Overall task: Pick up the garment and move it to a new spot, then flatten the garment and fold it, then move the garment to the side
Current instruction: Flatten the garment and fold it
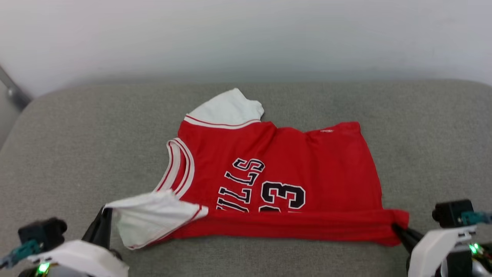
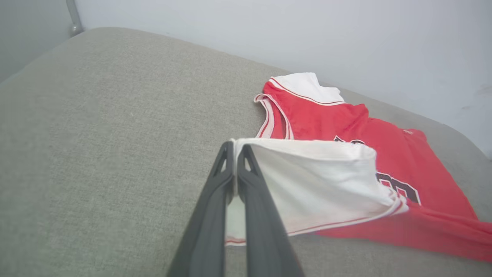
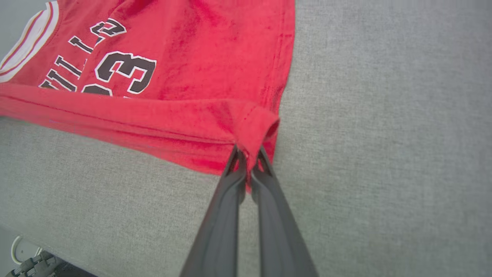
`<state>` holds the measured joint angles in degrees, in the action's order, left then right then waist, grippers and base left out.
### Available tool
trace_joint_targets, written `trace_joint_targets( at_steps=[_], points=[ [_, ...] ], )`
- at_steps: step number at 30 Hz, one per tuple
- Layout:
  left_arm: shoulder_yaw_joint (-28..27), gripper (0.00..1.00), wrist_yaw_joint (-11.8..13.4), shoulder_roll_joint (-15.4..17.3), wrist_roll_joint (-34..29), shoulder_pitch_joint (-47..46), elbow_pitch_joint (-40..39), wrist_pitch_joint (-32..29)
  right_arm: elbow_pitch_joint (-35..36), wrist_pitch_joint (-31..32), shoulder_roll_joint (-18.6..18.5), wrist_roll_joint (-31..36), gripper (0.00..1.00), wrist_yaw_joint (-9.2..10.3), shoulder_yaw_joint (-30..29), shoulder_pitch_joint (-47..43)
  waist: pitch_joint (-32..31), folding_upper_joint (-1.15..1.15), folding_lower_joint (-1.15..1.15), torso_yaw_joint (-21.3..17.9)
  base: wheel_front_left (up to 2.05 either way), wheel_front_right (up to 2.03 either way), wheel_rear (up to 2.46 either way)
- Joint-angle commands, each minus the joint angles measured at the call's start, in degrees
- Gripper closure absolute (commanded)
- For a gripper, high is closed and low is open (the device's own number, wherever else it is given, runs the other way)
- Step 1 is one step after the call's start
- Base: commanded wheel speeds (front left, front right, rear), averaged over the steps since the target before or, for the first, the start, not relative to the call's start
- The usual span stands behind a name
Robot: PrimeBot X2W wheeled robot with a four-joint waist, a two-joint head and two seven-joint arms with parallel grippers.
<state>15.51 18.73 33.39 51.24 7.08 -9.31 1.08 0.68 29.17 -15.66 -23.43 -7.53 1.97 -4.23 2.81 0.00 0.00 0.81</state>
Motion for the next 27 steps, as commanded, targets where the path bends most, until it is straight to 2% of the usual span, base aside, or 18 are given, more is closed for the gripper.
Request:
trace_joint_targets(
  at_steps=[1, 9, 18, 19, 20, 21, 22, 23, 27],
  points=[
    [0.3, 1.00, -1.0, -0.9, -0.4, -3.0, 1.7, 0.2, -1.0, 0.0, -0.2, 0.3, 1.00, 0.08, 0.5, 2.8, 2.6, 0.00, 0.00, -0.4, 0.00, 0.00, 0.00],
    [3.4, 1.00, -6.9, -3.4, -0.2, -15.5, 13.1, -1.0, -8.4, -0.3, -1.5, 0.4, 1.00, 0.07, 5.1, 13.8, 9.5, 0.00, 0.00, -0.4, 0.00, 0.00, 0.00],
    [6.8, 1.00, -13.1, -7.2, 0.4, -25.5, 25.4, -2.5, -17.2, -3.6, -2.4, -0.3, 0.98, 0.07, 8.9, 20.4, 12.8, 0.00, 0.00, 0.2, 0.00, 0.00, 0.00],
    [7.0, 0.89, -13.6, -7.5, 0.6, -26.2, 26.7, -2.7, -18.0, -3.9, -2.3, -0.5, 0.78, 0.07, 9.3, 20.6, 13.0, 0.00, 0.00, 0.1, 0.00, 0.00, 0.00],
    [7.1, 0.62, -14.1, -8.0, 0.9, -26.9, 28.2, -2.8, -18.7, -4.3, -2.1, -0.6, 0.60, 0.07, 9.7, 20.8, 13.0, 0.00, 0.00, 0.1, 0.00, 0.00, 0.00],
    [7.5, 0.37, -14.6, -8.4, 1.1, -27.4, 29.3, -3.1, -19.4, -4.7, -2.0, -0.8, 0.02, 0.07, 10.0, 20.8, 12.9, 0.00, 0.00, 0.0, 0.00, 0.00, 0.00],
    [7.3, 0.07, -15.1, -8.7, 1.4, -27.9, 30.4, -2.9, -19.8, -5.1, -1.9, -0.9, 0.00, 0.07, 10.4, 20.8, 12.8, 0.00, 0.00, -0.1, 0.00, 0.00, 0.00],
    [7.2, 0.00, -15.5, -8.8, 1.6, -28.3, 31.5, -2.6, -19.9, -6.0, -1.9, -1.2, 0.00, 0.07, 10.9, 20.6, 12.5, 0.00, 0.00, -0.2, 0.00, 0.00, 0.00],
    [6.8, 0.00, -16.8, -9.0, 2.5, -28.6, 35.0, -1.8, -19.1, -10.4, -2.3, -1.8, 0.00, 0.09, 11.4, 18.8, 10.5, 0.00, 0.00, -0.9, 0.00, 0.00, 0.00]
  ],
)
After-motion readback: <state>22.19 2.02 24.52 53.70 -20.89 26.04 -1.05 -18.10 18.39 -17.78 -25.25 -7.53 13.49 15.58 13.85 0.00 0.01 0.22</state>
